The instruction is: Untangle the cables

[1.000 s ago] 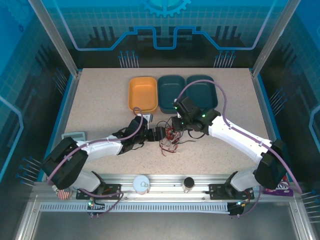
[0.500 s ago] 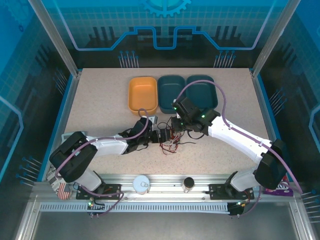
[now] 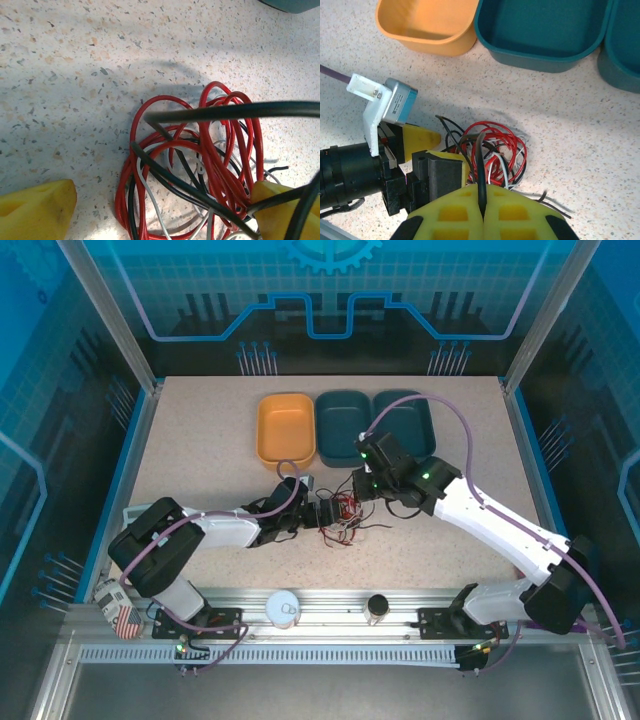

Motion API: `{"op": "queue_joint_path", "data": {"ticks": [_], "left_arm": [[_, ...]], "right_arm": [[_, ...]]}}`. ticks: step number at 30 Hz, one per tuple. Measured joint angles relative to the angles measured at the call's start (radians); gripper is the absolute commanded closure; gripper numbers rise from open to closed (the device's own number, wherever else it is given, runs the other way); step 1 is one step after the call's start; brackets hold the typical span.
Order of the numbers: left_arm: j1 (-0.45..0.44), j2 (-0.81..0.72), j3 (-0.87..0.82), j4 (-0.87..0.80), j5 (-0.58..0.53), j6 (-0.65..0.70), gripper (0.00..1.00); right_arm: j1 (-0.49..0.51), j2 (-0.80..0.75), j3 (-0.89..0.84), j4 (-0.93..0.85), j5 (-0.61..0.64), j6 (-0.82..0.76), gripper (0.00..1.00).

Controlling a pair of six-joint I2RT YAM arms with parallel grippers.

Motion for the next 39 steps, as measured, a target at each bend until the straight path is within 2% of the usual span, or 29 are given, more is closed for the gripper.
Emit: {"op": "queue_joint_path", "data": {"ticks": [17, 39], "left_arm": [[0.0, 0.0, 0.0, -0.005, -0.002, -0.001, 0.09], [0.0, 0.0, 0.0, -0.004, -0.013, -0.024, 0.09]], "right_arm": [[-0.001, -0.036, 0.153, -0.128, 0.111, -0.068, 1.0], [-0.029, -0.134, 0.356, -0.203, 0.161, -0.159, 1.0]]}}
